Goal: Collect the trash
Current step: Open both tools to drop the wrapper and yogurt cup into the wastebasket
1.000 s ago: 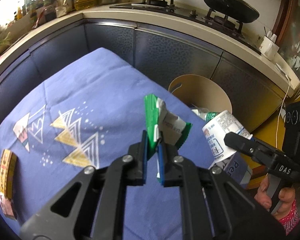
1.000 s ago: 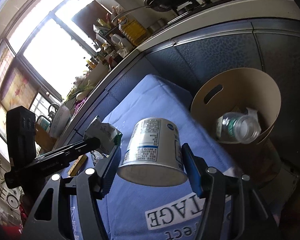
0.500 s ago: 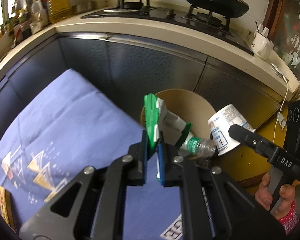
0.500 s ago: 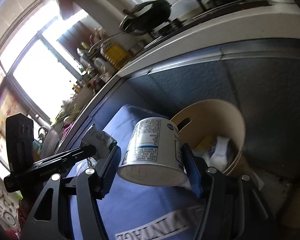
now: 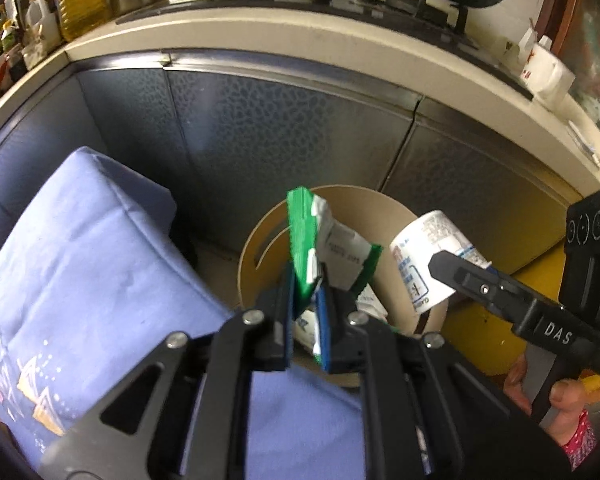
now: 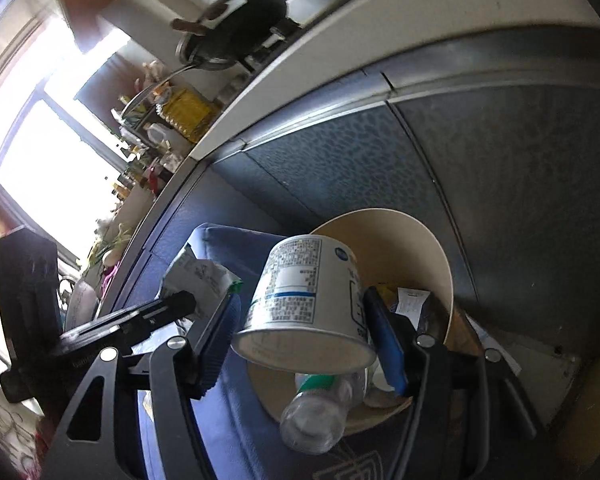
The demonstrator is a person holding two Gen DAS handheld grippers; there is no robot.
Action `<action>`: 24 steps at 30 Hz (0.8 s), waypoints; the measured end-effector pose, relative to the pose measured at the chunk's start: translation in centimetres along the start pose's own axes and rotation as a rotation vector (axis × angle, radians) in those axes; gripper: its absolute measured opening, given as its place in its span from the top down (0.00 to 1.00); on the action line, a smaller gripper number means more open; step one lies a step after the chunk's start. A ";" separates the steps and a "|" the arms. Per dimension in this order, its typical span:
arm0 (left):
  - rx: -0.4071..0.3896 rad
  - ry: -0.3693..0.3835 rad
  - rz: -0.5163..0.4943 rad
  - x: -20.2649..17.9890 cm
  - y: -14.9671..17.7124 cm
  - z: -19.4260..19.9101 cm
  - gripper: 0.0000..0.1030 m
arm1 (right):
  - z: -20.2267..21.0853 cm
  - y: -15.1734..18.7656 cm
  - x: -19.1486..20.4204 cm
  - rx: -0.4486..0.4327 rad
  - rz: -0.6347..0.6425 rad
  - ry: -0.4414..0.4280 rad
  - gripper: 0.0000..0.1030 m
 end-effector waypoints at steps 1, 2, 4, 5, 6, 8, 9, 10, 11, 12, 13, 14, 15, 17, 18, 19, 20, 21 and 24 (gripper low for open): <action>0.005 0.002 -0.006 -0.2 0.1 -0.5 0.85 | -0.4 0.0 -0.3 0.003 -0.007 0.010 0.35; 0.007 0.002 -0.010 -0.3 0.0 -0.7 0.80 | -0.5 -0.1 -0.5 0.003 -0.009 0.025 0.33; 0.009 -0.022 -0.024 -0.7 0.0 -1.2 0.56 | -0.7 -0.2 -0.8 -0.007 -0.011 0.038 0.28; 0.000 -0.036 -0.032 -0.8 0.0 -1.2 0.54 | -0.6 -0.3 -0.8 -0.013 -0.012 0.039 0.28; -0.010 -0.043 -0.041 -0.9 0.0 -1.0 0.54 | -0.6 -0.3 -0.9 -0.018 -0.013 0.039 0.28; -0.013 -0.036 -0.041 -1.1 0.0 -0.6 0.54 | -0.1 -0.4 -0.6 -0.033 -0.011 0.034 0.28; -0.016 -0.034 -0.037 -1.0 0.0 -0.2 0.54 | 0.1 -0.5 -0.5 -0.038 -0.013 0.032 0.28; -0.024 -0.032 -0.034 -0.9 0.0 0.2 0.54 | 0.6 -0.4 -0.2 -0.046 -0.014 0.027 0.28; -0.035 -0.030 -0.030 -0.9 0.0 0.9 0.54 | 1.0 -0.4 0.1 -0.054 -0.011 0.022 0.28; -0.044 -0.029 -0.026 -0.8 0.1 1.5 0.54 | 1.4 -0.3 0.4 -0.063 -0.007 0.018 0.28; -0.055 -0.026 -0.018 -0.6 0.3 2.3 0.54 | 1.9 -0.1 0.8 -0.071 -0.005 0.013 0.28; -0.061 -0.024 -0.010 -0.4 0.4 2.8 0.54 | 2.4 0.1 1.2 -0.078 -0.009 0.002 0.28; -0.069 -0.020 0.005 -0.1 0.8 3.7 0.54 | 2.7 0.3 1.4 -0.081 -0.014 -0.006 0.28; -0.081 -0.016 0.029 0.7 2.0 5.3 0.54 | 3.5 1.0 2.0 -0.082 -0.022 -0.028 0.28; -0.085 -0.017 0.039 1.0 2.4 5.9 0.54 | 3.8 1.4 2.4 -0.081 -0.021 -0.035 0.28; -0.091 -0.021 0.052 1.4 3.1 6.6 0.54 | 4.1 1.9 2.9 -0.081 -0.017 -0.041 0.28; -0.098 -0.033 0.064 1.8 3.9 7.4 0.54 | 4.5 2.4 3.4 -0.082 -0.012 -0.044 0.28; -0.103 -0.044 0.071 2.1 4.5 8.0 0.54 | 4.8 2.9 3.8 -0.082 -0.007 -0.044 0.28; -0.122 -0.092 0.093 3.1 6.5 9.9 0.54 | 5.7 4.3 4.9 -0.077 -0.001 -0.050 0.28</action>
Point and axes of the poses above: each gripper's, at about its wrist camera, not at the fingertips, and z roughly against the way its jaws point, x to its left, y to its underside, the point moved 3 cm from there along -z, roughly the way its jaws point, and after that the axes turned 7 degrees about -x, right-handed, at the moved point
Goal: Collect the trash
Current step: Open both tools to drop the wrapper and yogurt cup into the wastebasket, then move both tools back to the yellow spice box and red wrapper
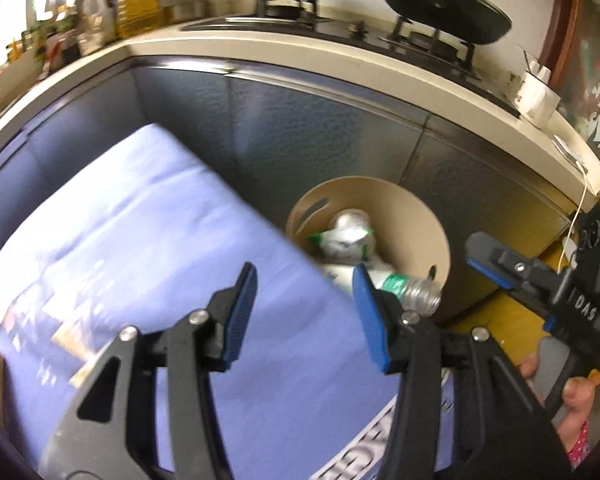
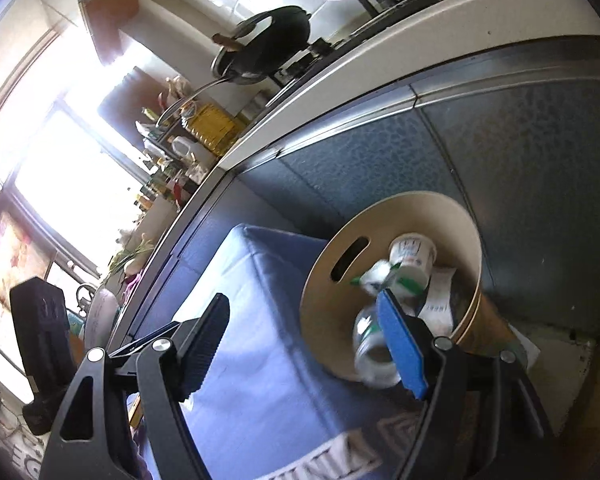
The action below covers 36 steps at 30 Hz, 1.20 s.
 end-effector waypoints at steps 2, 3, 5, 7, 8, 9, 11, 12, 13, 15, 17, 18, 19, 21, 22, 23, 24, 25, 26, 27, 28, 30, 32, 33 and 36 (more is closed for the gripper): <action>-0.014 -0.033 0.012 1.1 1.2 1.5 0.54 | 0.4 0.8 0.9 0.009 0.002 -0.003 0.28; -0.019 -0.041 0.018 1.6 1.6 2.1 0.54 | 0.6 1.3 1.4 0.016 0.005 -0.005 0.28; -0.030 -0.064 0.035 2.7 2.6 3.3 0.54 | 0.9 2.1 2.4 0.027 0.016 -0.010 0.28; -0.036 -0.091 0.054 4.0 3.9 4.8 0.54 | 1.1 3.1 3.7 0.041 0.035 -0.014 0.28; -0.036 -0.106 0.063 4.7 4.5 5.4 0.54 | 1.1 3.5 4.2 0.051 0.043 -0.017 0.28; -0.037 -0.115 0.072 5.2 4.9 5.9 0.53 | 1.0 3.9 4.8 0.063 0.051 -0.021 0.28; -0.046 -0.135 0.095 6.6 5.9 7.2 0.51 | 0.7 4.8 6.1 0.082 0.069 -0.027 0.28; -0.051 -0.145 0.102 7.1 6.3 7.7 0.51 | 0.7 5.3 6.7 0.090 0.078 -0.030 0.28; -0.057 -0.157 0.111 7.7 6.7 8.3 0.51 | 0.6 5.8 7.4 0.101 0.089 -0.035 0.28; -0.072 -0.181 0.132 9.1 7.6 9.6 0.51 | 0.3 6.8 8.6 0.124 0.109 -0.041 0.28; -0.082 -0.201 0.147 10.2 8.4 10.7 0.51 | 0.0 7.7 9.9 0.145 0.131 -0.045 0.28; -0.085 -0.208 0.152 10.6 8.8 11.1 0.51 | 0.1 8.2 10.4 0.152 0.139 -0.047 0.28; -0.087 -0.215 0.158 11.1 9.1 11.6 0.51 | 0.0 8.6 11.1 0.162 0.149 -0.050 0.28; -0.091 -0.225 0.172 11.9 9.7 12.3 0.51 | -0.1 9.3 12.2 0.175 0.162 -0.056 0.28; -0.095 -0.230 0.181 12.4 10.1 12.7 0.51 | -0.1 9.5 12.6 0.180 0.170 -0.059 0.28; -0.097 -0.233 0.188 12.8 10.4 13.0 0.51 | -0.2 9.8 13.3 0.187 0.181 -0.061 0.28; -0.100 -0.237 0.197 13.3 10.8 13.4 0.51 | -0.3 10.1 13.8 0.192 0.193 -0.062 0.28; -0.102 -0.242 0.206 13.7 11.0 13.7 0.51 | -0.4 10.5 14.5 0.201 0.205 -0.066 0.28; -0.104 -0.246 0.215 14.2 11.4 14.0 0.51 | -0.5 10.9 15.1 0.211 0.214 -0.072 0.28; -0.106 -0.251 0.226 14.7 11.8 14.4 0.51 | -0.7 11.3 15.6 0.221 0.223 -0.077 0.28; -0.109 -0.258 0.237 15.2 12.1 14.7 0.51 | -0.8 11.5 15.8 0.227 0.230 -0.080 0.28; -0.112 -0.266 0.258 16.2 12.9 15.3 0.51 | -1.1 12.3 16.9 0.245 0.251 -0.088 0.28; -0.112 -0.278 0.281 17.4 14.0 15.9 0.51 | -1.7 13.4 18.0 0.269 0.269 -0.099 0.28; -0.112 -0.286 0.288 18.0 14.6 16.3 0.51 | -2.0 13.9 18.5 0.282 0.275 -0.104 0.28; -0.108 -0.313 0.314 20.0 17.0 17.6 0.51 | -3.2 15.7 20.0 0.334 0.289 -0.128 0.28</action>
Point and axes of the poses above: each gripper's, at about its wrist camera, not at the fingertips, and z roughly against the way its jaws point, x to its left, y to its underside, the point moved 3 cm from there along -z, roughly the way its jaws point, and after that the axes turned 7 degrees about -x, right-handed, at the moved point
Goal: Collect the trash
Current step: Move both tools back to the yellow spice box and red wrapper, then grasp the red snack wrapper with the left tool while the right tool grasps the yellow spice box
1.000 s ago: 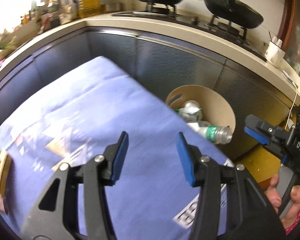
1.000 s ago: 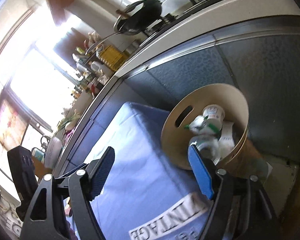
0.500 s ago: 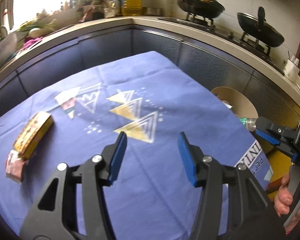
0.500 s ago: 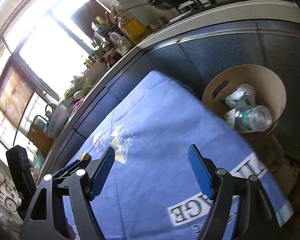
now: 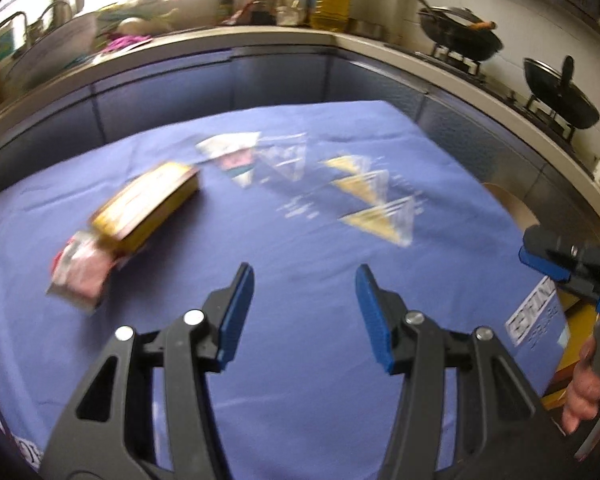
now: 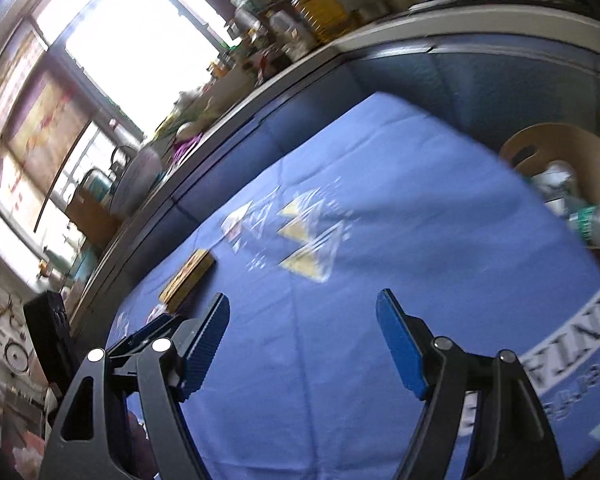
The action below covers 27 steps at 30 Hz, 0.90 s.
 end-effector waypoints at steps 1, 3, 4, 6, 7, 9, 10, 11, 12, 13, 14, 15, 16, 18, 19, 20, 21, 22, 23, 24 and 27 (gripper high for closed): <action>0.005 -0.014 0.013 1.4 0.7 0.3 0.50 | -0.8 0.5 0.8 0.023 0.011 -0.011 0.28; 0.001 -0.053 0.040 4.3 2.0 1.1 0.42 | -2.2 1.3 2.0 0.060 0.031 -0.027 0.28; -0.001 -0.074 0.048 5.4 2.4 1.4 0.39 | -3.3 1.9 3.0 0.089 0.048 -0.039 0.28; -0.003 -0.142 0.074 8.7 3.5 2.3 0.38 | -4.9 2.7 4.5 0.131 0.076 -0.059 0.28; 0.000 -0.160 0.090 9.8 3.7 2.3 0.37 | -5.5 3.1 5.3 0.148 0.087 -0.067 0.28; 0.019 -0.194 0.174 13.5 4.3 2.6 0.33 | -6.8 3.9 6.5 0.183 0.099 -0.091 0.28; 0.026 -0.195 0.223 14.9 4.4 2.6 0.32 | -7.6 4.2 7.1 0.204 0.100 -0.107 0.28; 0.030 -0.191 0.267 16.1 4.4 2.7 0.32 | -8.1 4.5 7.6 0.217 0.101 -0.117 0.28; 0.030 -0.171 0.333 17.8 4.3 2.7 0.32 | -8.7 4.6 8.2 0.231 0.102 -0.129 0.28; 0.025 -0.144 0.393 19.1 4.1 2.8 0.32 | -9.5 4.8 9.0 0.251 0.100 -0.146 0.28; 0.021 -0.128 0.425 19.8 3.9 2.8 0.32 | -10.0 4.9 9.4 0.262 0.096 -0.157 0.28; 0.013 -0.097 0.469 20.8 3.5 2.6 0.32 | -10.9 4.9 10.2 0.281 0.089 -0.179 0.28; 0.010 -0.085 0.485 21.1 3.2 2.4 0.32 | -11.4 4.8 10.6 0.290 0.087 -0.189 0.28; 0.011 -0.060 0.508 21.6 2.6 1.5 0.32 | -12.9 4.5 11.9 0.312 0.091 -0.203 0.28; 0.017 -0.044 0.514 21.5 2.3 1.0 0.32 | -14.0 4.3 12.8 0.325 0.093 -0.208 0.28; 0.024 -0.025 0.520 21.4 2.0 0.4 0.32 | -15.1 4.2 13.5 0.338 0.093 -0.212 0.28; 0.036 -0.002 0.527 21.2 1.7 -0.5 0.37 | -15.9 4.0 14.0 0.347 0.091 -0.214 0.28; 0.045 0.007 0.528 21.1 1.6 -1.0 0.55 | -17.1 3.9 14.7 0.361 0.085 -0.217 0.28; 0.064 0.015 0.527 20.9 1.5 -1.8 0.68 | -18.4 3.7 15.5 0.375 0.075 -0.221 0.28; 0.091 0.029 0.538 20.9 1.6 -2.4 0.77 | -19.3 3.5 15.9 0.386 0.063 -0.225 0.28; 0.069 0.076 0.590 21.5 1.9 -1.5 0.90 | -22.1 3.4 17.0 0.429 0.023 -0.211 0.28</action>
Point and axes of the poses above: each gripper's, at about its wrist camera, not at the fingertips, and z roughly against the way its jaws point, x to its left, y to its underside, the point moved 3 cm from there along -z, roughly the way its jaws point, and after that the axes turned 7 degrees about -x, right-handed, at the moved point
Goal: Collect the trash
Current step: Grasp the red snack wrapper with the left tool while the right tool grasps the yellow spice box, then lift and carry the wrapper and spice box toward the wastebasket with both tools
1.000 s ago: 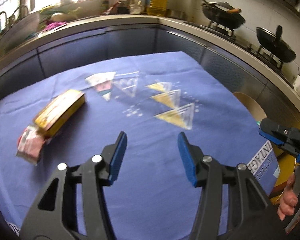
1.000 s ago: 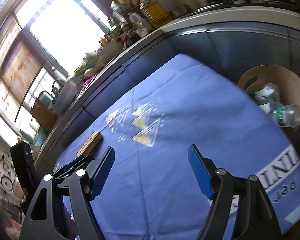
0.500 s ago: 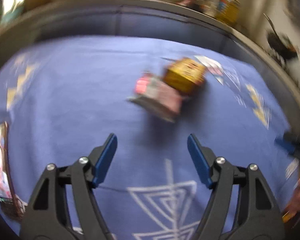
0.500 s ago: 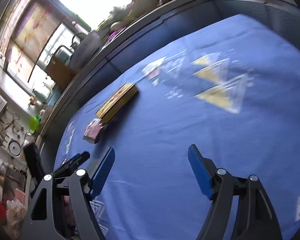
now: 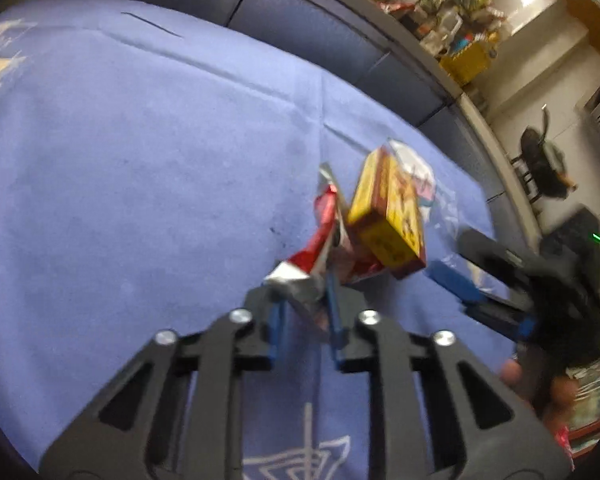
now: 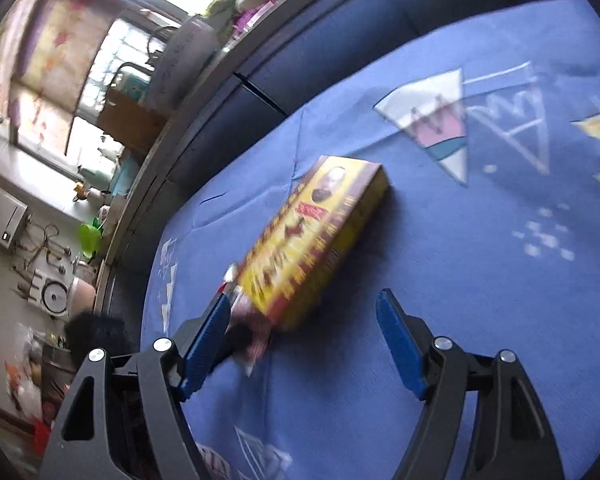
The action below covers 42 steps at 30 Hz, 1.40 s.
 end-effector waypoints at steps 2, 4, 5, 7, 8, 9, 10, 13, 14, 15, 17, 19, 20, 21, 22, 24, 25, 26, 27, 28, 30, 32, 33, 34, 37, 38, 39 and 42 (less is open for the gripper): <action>-0.021 0.011 0.015 1.0 0.3 1.9 0.92 | -1.3 -0.4 0.4 0.018 -0.003 0.010 0.28; -0.041 0.014 0.030 2.2 0.7 3.6 0.92 | -2.1 -0.5 0.5 0.024 0.005 0.030 0.28; -0.060 0.000 0.034 3.0 1.0 4.8 0.92 | -2.3 -0.5 0.6 0.025 0.006 0.037 0.28; -0.071 -0.013 0.046 4.2 1.5 5.9 0.92 | -3.0 -0.4 0.6 0.027 0.012 0.053 0.28; -0.071 -0.016 0.055 4.8 1.8 6.3 0.92 | -3.0 -0.3 0.7 0.018 0.026 0.059 0.28; -0.067 -0.022 0.068 5.4 2.1 6.5 0.92 | -3.1 -0.2 1.1 0.007 0.056 0.078 0.28; -0.063 -0.026 0.079 5.8 2.4 6.5 0.92 | -3.3 -0.2 1.3 0.003 0.076 0.092 0.28; -0.050 -0.037 0.103 6.6 3.0 6.2 0.92 | -3.8 0.0 2.0 -0.026 0.136 0.143 0.28; -0.047 -0.036 0.108 6.6 3.2 6.1 0.92 | -3.9 0.1 2.1 -0.036 0.152 0.156 0.28; -0.047 -0.035 0.108 6.5 3.4 6.2 0.92 | -4.1 0.2 2.2 -0.045 0.165 0.168 0.28; -0.047 -0.031 0.099 6.1 3.6 6.2 0.92 | -4.6 0.6 2.8 -0.063 0.201 0.218 0.28; -0.046 -0.030 0.090 5.9 3.6 6.2 0.92 | -5.1 0.9 3.2 -0.071 0.239 0.262 0.28; -0.045 -0.028 0.088 5.8 3.8 6.3 0.92 | -5.3 1.0 3.4 -0.076 0.260 0.280 0.28; -0.042 -0.024 0.087 5.5 3.9 6.3 0.92 | -5.5 1.1 3.6 -0.084 0.289 0.304 0.27; -0.040 -0.023 0.085 5.3 4.0 6.2 0.92 | -5.8 1.2 3.9 -0.091 0.312 0.321 0.27; -0.034 -0.019 0.076 4.8 4.2 6.1 0.92 | -6.3 1.6 4.2 -0.100 0.376 0.358 0.27; -0.031 -0.017 0.070 4.7 4.2 6.1 0.92 | -6.5 1.7 4.4 -0.101 0.405 0.371 0.27; -0.028 -0.014 0.060 4.3 4.3 6.0 0.92 | -6.6 2.0 4.5 -0.101 0.440 0.383 0.29; -0.027 -0.012 0.054 4.3 4.4 6.1 0.92 | -6.4 2.1 4.3 -0.103 0.459 0.387 0.32; -0.025 -0.007 0.047 4.0 4.4 6.1 0.92 | -6.0 2.4 4.1 -0.104 0.466 0.368 0.33; -0.015 0.010 0.036 3.2 4.6 6.0 0.92 | -4.7 2.9 3.2 -0.104 0.451 0.342 0.36; -0.006 0.025 0.018 2.2 4.8 5.8 0.92 | -3.4 3.5 2.5 -0.102 0.443 0.323 0.39; -0.002 0.030 0.006 1.7 4.9 5.7 0.92 | -2.4 4.0 1.8 -0.098 0.442 0.311 0.40; 0.002 0.033 -0.001 1.3 5.0 5.5 0.92 | -1.7 4.4 1.5 -0.096 0.439 0.304 0.40; 0.020 0.046 -0.026 -0.2 5.5 4.8 0.92 | 1.0 5.7 0.0 -0.098 0.433 0.286 0.41; 0.027 0.045 -0.038 -0.7 5.6 4.5 0.92 | 1.9 6.2 -0.4 -0.103 0.433 0.283 0.41; 0.032 0.040 -0.048 -1.2 5.8 4.2 0.92 | 3.1 6.8 -1.0 -0.112 0.435 0.282 0.41; 0.034 0.008 -0.089 -2.4 6.3 3.7 0.92 | 5.9 8.4 -1.9 -0.145 0.450 0.290 0.42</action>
Point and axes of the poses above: each gripper's, at about its wrist camera, not at the fingertips, and z roughly against the way its jaws point, x to its left, y to its underside, the point moved 3 cm from there along -z, roughly the way its jaws point, and after that the axes turned 7 degrees about -x, right-handed, at the moved point
